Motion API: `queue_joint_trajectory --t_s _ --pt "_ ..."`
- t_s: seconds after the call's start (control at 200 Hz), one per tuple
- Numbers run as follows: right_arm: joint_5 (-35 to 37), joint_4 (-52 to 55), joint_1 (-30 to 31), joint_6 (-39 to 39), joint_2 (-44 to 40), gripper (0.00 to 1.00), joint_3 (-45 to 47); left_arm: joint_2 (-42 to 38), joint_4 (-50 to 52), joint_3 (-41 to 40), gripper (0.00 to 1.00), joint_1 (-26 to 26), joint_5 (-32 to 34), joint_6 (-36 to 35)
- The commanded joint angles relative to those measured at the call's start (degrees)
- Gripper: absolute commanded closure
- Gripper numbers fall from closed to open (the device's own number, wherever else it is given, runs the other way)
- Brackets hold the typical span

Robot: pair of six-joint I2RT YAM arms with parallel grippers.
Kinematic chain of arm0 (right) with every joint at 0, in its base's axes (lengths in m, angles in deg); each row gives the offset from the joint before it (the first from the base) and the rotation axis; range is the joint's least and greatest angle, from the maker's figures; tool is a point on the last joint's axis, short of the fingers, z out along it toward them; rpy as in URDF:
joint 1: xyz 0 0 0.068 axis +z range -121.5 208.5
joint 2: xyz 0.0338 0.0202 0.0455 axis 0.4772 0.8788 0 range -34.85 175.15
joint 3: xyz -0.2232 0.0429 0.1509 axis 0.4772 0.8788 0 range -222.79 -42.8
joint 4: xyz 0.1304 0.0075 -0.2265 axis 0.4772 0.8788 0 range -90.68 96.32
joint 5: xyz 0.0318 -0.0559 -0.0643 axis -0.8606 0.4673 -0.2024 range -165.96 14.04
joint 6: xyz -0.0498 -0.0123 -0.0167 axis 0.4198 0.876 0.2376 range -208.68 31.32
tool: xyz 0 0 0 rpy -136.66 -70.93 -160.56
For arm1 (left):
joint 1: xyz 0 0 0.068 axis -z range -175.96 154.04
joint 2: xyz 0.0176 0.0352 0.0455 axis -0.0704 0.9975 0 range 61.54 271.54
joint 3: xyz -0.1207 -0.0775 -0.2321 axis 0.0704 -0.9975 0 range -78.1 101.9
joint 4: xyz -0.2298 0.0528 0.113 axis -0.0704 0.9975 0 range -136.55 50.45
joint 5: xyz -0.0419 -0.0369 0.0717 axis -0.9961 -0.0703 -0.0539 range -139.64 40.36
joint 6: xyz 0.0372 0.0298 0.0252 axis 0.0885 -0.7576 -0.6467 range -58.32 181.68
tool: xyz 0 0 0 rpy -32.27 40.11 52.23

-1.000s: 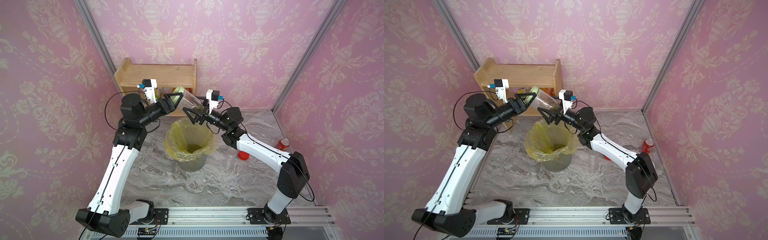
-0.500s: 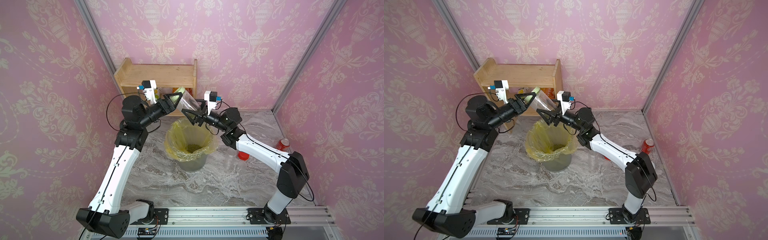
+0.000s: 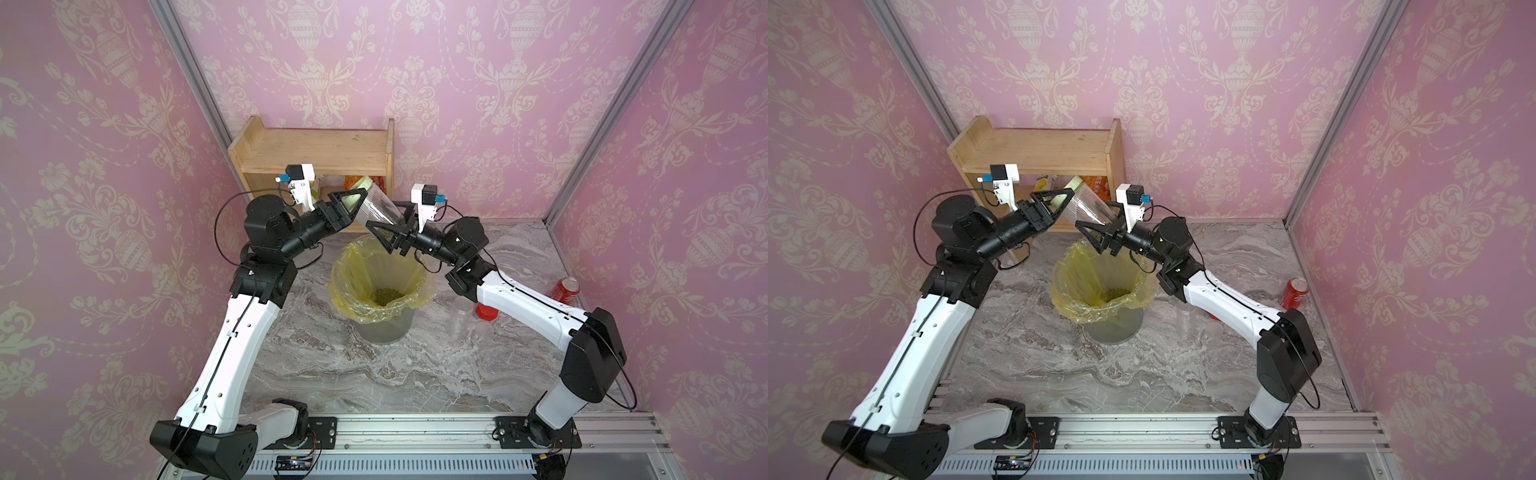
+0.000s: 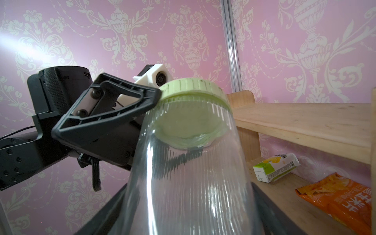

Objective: Empty moldy mung beans from jars
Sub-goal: Pick up the jar from the center of the board.

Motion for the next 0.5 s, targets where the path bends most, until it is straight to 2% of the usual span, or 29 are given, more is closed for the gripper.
queue_joint_trajectory --t_s 0.0,0.175,0.495 --pt "2.7 -0.8 -0.3 -2.7 -3.5 0.59 0.0 -2.2 -3.0 -1.5 0.33 1.7 -5.3 -1.0" --pt "4.3 0.1 -0.3 -3.5 -5.3 0.6 1.0 -2.3 -4.1 -1.9 0.24 1.7 -4.8 -1.2" --pt "4.0 0.3 -0.4 -4.2 -6.4 0.6 2.0 -2.6 -7.7 -2.6 0.17 1.7 -7.1 -0.6"
